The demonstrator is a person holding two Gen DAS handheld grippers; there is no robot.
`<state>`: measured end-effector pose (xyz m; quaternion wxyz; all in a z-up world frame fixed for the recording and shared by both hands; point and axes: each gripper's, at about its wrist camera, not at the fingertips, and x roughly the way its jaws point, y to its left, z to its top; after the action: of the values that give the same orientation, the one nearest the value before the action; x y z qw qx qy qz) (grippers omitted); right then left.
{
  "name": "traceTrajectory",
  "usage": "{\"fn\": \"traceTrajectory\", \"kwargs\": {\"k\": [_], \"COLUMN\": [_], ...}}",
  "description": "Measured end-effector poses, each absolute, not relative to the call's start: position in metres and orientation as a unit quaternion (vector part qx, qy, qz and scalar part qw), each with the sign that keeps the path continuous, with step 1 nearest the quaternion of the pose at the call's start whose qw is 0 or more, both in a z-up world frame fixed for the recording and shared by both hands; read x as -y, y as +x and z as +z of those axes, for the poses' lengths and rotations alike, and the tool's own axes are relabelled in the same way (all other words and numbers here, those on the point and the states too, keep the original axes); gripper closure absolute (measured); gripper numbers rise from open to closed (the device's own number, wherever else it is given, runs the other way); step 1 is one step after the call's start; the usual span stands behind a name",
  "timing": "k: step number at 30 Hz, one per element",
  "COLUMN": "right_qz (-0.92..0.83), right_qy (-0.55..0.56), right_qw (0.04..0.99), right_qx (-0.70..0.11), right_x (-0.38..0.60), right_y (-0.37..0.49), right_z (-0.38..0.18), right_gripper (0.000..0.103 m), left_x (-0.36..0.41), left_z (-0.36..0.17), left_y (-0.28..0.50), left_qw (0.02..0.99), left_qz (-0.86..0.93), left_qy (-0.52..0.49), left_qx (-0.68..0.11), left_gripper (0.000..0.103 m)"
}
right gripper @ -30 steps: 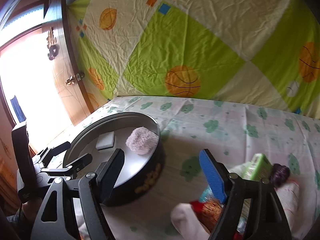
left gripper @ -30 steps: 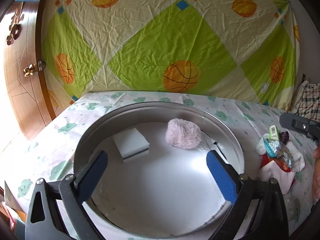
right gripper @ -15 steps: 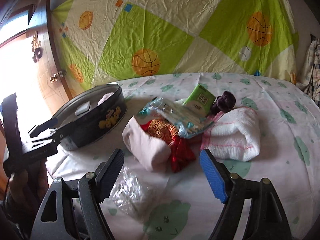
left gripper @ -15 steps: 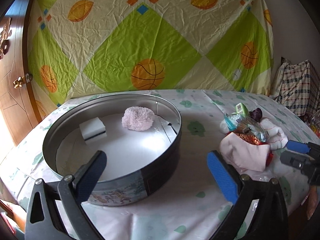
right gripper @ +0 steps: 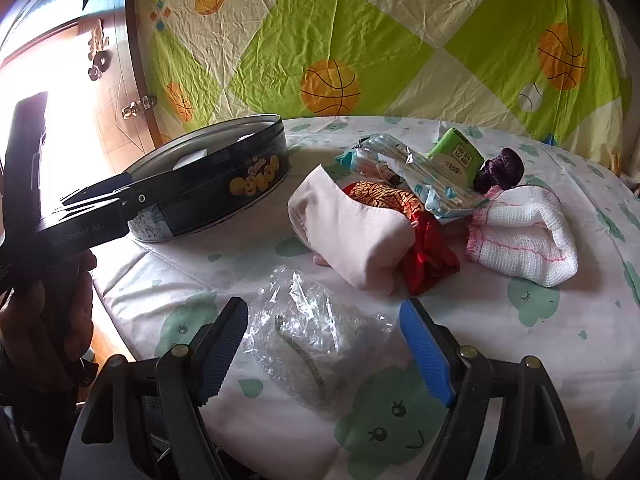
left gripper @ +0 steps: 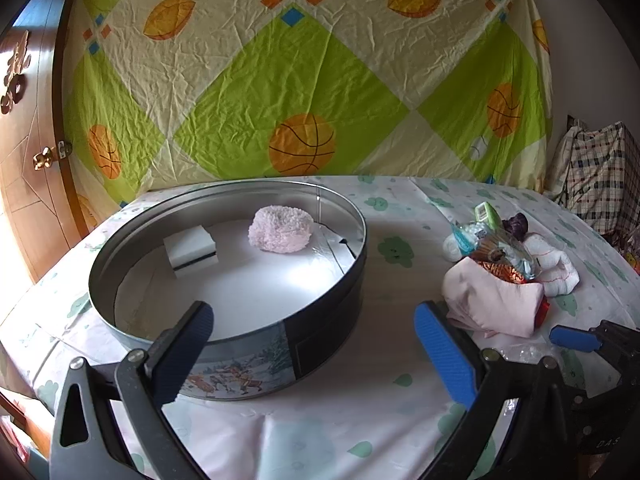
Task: Organize soft objects
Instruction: 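Grasp the clear plastic bag with the right gripper, then grasp the pink cloth with the left gripper while the right gripper holds the plastic bag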
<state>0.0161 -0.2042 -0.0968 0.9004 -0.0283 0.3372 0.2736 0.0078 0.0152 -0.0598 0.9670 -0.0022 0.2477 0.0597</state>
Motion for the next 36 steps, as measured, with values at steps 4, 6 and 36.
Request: {"fn": "traceTrajectory", "kwargs": {"k": [4,6,36], "right_qz": [0.276,0.276,0.185], "right_qy": [-0.042,-0.046,0.015], "right_qw": [0.899,0.900,0.958], "right_qx": [-0.337,-0.334,-0.220], "right_x": [0.199,0.199,0.250], "right_y": [0.014,0.012,0.037], "right_z": [-0.102,-0.102,-0.046], "right_gripper": [0.023,0.025,0.085], "left_x": [-0.013,-0.013,0.069], "left_z": [-0.061,-0.061,-0.057], "left_y": [0.007,0.007,0.042], "left_qw": [0.967,0.967,0.960], "left_qz": [0.062,0.061,-0.045], "left_qy": [0.005,0.004,0.062], "left_qx": [-0.246,-0.246,-0.268], "left_gripper": [0.001,0.001,0.001]}}
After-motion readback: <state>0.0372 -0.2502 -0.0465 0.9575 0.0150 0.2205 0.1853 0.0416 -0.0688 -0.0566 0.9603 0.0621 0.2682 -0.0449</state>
